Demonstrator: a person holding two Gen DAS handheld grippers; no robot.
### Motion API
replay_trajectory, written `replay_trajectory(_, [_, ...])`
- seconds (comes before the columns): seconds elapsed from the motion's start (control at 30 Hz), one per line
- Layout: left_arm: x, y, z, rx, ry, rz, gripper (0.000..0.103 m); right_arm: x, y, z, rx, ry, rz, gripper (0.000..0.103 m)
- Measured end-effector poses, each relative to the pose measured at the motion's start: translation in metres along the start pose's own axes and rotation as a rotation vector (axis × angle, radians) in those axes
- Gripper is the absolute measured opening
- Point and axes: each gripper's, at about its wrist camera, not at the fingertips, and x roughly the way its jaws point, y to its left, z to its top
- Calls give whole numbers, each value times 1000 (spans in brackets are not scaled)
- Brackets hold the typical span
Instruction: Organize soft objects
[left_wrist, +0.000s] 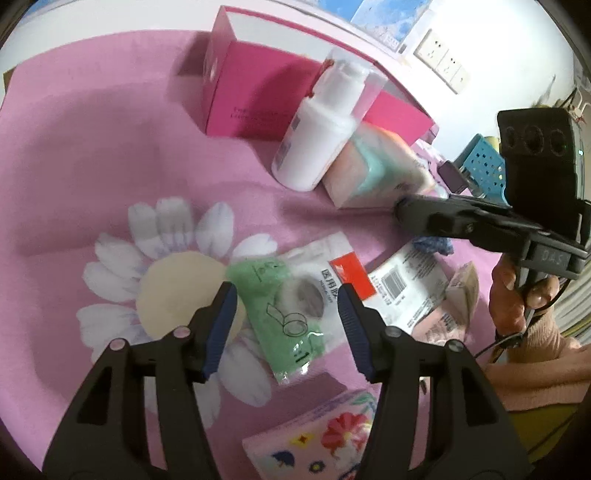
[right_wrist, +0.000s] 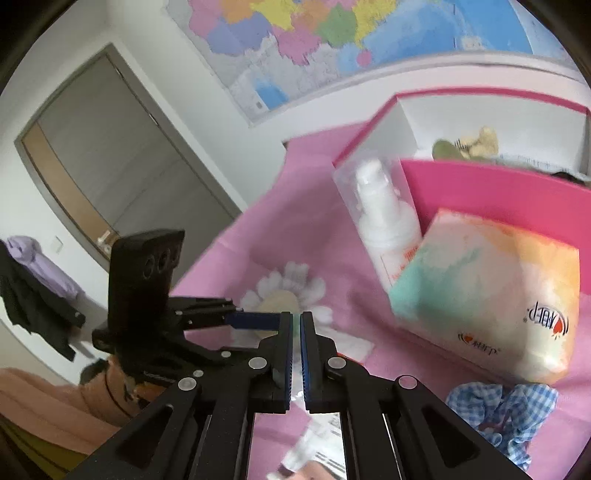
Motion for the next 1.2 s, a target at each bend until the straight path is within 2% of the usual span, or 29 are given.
replay_trajectory(0.07, [0, -3, 1, 12, 13, 16, 58, 5, -11, -5, 44, 37, -53, 18])
replay_trajectory(0.13, [-2, -6, -1, 21, 23, 39, 58, 9, -13, -10, 37, 72, -85, 45])
replay_trajectory(0.17, [-4, -8, -2, 32, 32, 47, 58, 13, -11, -13, 21, 87, -113, 47])
replay_trajectory(0.23, [-6, -14, -6, 56, 48, 55, 58, 24, -8, -16, -12, 123, -150, 47])
replay_trajectory(0.27, [-6, -16, -7, 68, 55, 53, 58, 26, -3, -17, -40, 113, -155, 48])
replay_trajectory(0.37, [-3, -25, -9, 89, 54, 79, 52, 36, 8, -17, -80, 136, -91, 47])
replay_trajectory(0.4, [-4, -27, -11, 104, 48, 101, 51, 37, 7, -17, -81, 131, -87, 46])
replay_trajectory(0.43, [-5, -27, -12, 103, 44, 103, 51, 36, 3, -16, -53, 122, -48, 44])
replay_trajectory(0.47, [-6, -26, -12, 93, 38, 98, 49, 32, -3, -15, -12, 103, 31, 39])
replay_trajectory(0.5, [-7, -25, -12, 82, 35, 87, 46, 29, -4, -14, 13, 92, 87, 21])
replay_trajectory(0.53, [-8, -23, -11, 71, 31, 74, 42, 29, -5, -14, 29, 84, 130, 13])
replay_trajectory(0.57, [-7, -23, -11, 56, 31, 51, 37, 31, -4, -15, 36, 97, 117, 13])
replay_trajectory(0.6, [-6, -22, -11, 42, 35, 27, 33, 35, 1, -15, 11, 115, 58, 13])
replay_trajectory(0.63, [-6, -23, -10, 35, 32, 21, 33, 35, 4, -15, -4, 106, 46, 12])
replay_trajectory(0.77, [-7, -22, -11, 22, 28, 23, 33, 26, 6, -14, 3, 107, 2, 13])
replay_trajectory(0.87, [-8, -22, -12, 29, 28, 32, 34, 4, 0, -16, 11, 63, -47, 24])
replay_trajectory(0.9, [-8, -24, -12, 30, 30, 33, 34, 1, -4, -16, 23, 59, -69, 33])
replay_trajectory(0.93, [-8, -23, -13, 34, 31, 33, 34, -4, -9, -17, 32, 60, -98, 41])
replay_trajectory(1.0, [-6, -23, -11, 43, 32, 30, 35, -1, -14, -21, 38, 101, -127, 45])
replay_trajectory(1.07, [-4, -23, -11, 45, 33, 25, 36, 9, -13, -22, 26, 108, -130, 45])
replay_trajectory(1.17, [-3, -23, -11, 44, 32, 25, 37, 19, -7, -21, 5, 117, -54, 46])
replay_trajectory(1.2, [-3, -23, -10, 46, 31, 26, 37, 23, -4, -21, -4, 119, -38, 42])
